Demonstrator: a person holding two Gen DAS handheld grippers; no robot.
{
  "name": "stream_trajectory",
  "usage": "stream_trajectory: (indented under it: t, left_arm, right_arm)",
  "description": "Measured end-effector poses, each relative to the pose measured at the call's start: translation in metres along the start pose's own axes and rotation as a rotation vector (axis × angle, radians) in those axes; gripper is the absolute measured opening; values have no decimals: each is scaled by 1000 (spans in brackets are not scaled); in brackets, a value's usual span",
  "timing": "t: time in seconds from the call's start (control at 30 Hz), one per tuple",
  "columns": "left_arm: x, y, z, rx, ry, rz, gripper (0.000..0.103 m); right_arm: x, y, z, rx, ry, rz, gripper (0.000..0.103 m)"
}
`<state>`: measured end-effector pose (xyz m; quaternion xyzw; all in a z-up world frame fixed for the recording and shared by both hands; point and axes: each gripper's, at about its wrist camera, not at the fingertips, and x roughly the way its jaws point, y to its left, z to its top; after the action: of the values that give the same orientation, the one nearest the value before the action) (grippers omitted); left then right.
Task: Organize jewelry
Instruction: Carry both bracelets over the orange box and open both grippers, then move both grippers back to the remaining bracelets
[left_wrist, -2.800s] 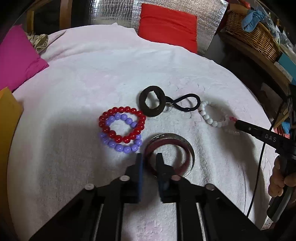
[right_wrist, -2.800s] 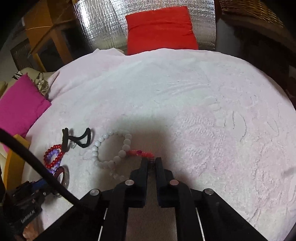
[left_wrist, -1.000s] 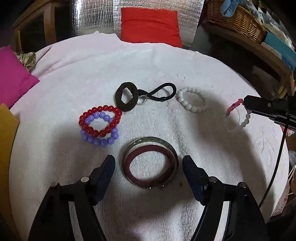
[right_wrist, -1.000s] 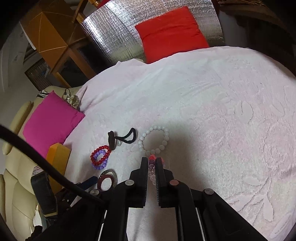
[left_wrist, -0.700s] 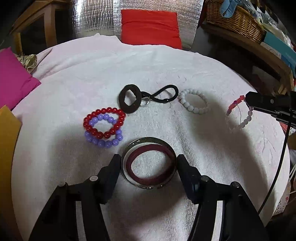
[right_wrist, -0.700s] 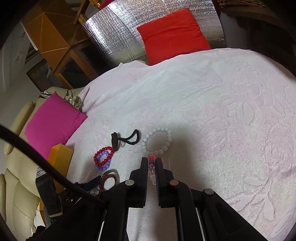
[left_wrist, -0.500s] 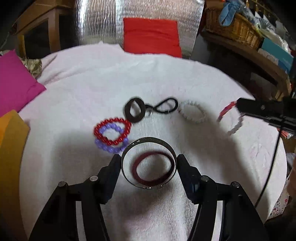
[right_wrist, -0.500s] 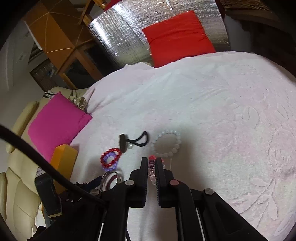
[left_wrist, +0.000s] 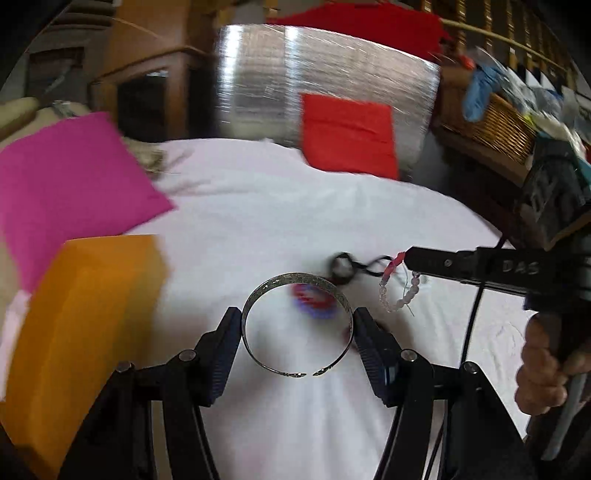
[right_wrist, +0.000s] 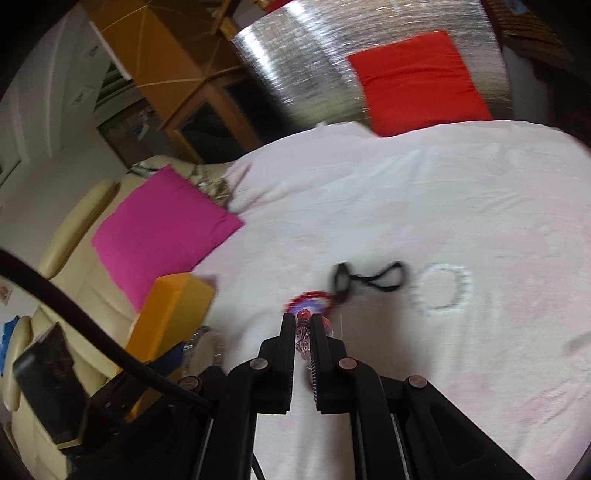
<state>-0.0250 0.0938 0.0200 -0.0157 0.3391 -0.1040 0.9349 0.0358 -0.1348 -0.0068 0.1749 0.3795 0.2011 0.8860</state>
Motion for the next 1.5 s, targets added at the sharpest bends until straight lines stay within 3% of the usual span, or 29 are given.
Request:
stream_trajectory:
  t: [0.17, 0.37, 0.5, 0.67, 1.13, 1.33, 1.5]
  left_arm:
    - [-47, 63, -1, -65, -15, 146, 63]
    - [-63, 130, -33, -112, 41, 356, 63]
    - [-67, 154, -51, -138, 71, 413, 63]
    - [-76, 174, -64, -162, 77, 435, 63]
    - [-55, 187, -74, -194, 138, 434, 64]
    - [-53, 180, -68, -174, 152, 456, 64]
    - [-54, 154, -56, -122, 130, 436, 67]
  right_arm:
    - [27, 64, -6, -77, 36, 106, 9]
    - [64, 143, -18, -118, 88, 254, 9]
    - [91, 190, -28, -147, 121, 307, 9]
    - [121, 226, -40, -200, 181, 284, 9]
    - [159, 236, -50, -229, 254, 184, 12]
    - [134, 215, -42, -208, 205, 160, 12]
    - [92, 161, -29, -152, 151, 114, 20]
